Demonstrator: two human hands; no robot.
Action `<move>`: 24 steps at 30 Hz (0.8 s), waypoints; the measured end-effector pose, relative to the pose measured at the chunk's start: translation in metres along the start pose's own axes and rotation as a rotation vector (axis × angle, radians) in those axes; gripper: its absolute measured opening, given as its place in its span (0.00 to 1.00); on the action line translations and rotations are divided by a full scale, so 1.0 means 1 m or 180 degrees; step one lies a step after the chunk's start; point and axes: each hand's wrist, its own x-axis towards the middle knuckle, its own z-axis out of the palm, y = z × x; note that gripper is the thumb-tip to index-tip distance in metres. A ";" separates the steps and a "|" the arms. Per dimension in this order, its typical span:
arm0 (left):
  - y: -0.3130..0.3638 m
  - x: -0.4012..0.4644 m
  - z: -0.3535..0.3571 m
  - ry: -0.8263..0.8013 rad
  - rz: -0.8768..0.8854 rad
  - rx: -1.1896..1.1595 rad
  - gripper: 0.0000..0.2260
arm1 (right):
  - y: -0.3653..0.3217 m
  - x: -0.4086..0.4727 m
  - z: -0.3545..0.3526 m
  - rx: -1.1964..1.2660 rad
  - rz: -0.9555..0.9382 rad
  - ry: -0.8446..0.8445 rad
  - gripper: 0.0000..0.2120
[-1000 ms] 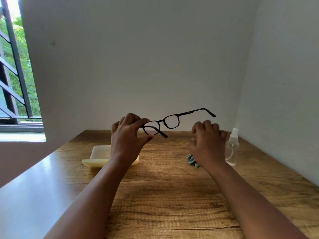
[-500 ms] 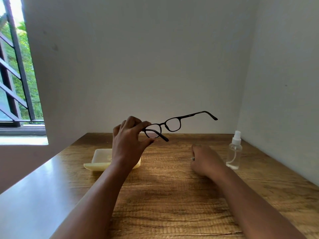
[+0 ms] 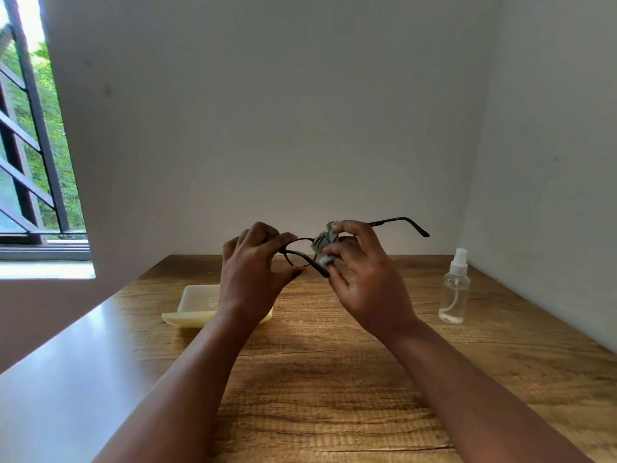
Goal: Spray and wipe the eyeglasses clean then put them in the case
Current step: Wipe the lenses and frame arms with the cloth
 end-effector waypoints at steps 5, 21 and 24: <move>0.002 -0.001 0.001 -0.0001 0.0145 -0.0017 0.23 | 0.006 -0.004 0.006 -0.0141 -0.0063 -0.0204 0.10; 0.006 -0.001 -0.001 0.0021 0.0263 0.0060 0.23 | 0.006 -0.002 0.010 -0.0750 -0.0502 -0.0325 0.14; 0.007 -0.001 -0.001 0.0023 0.0260 -0.0006 0.22 | 0.001 -0.003 0.010 -0.0548 -0.0675 -0.0483 0.17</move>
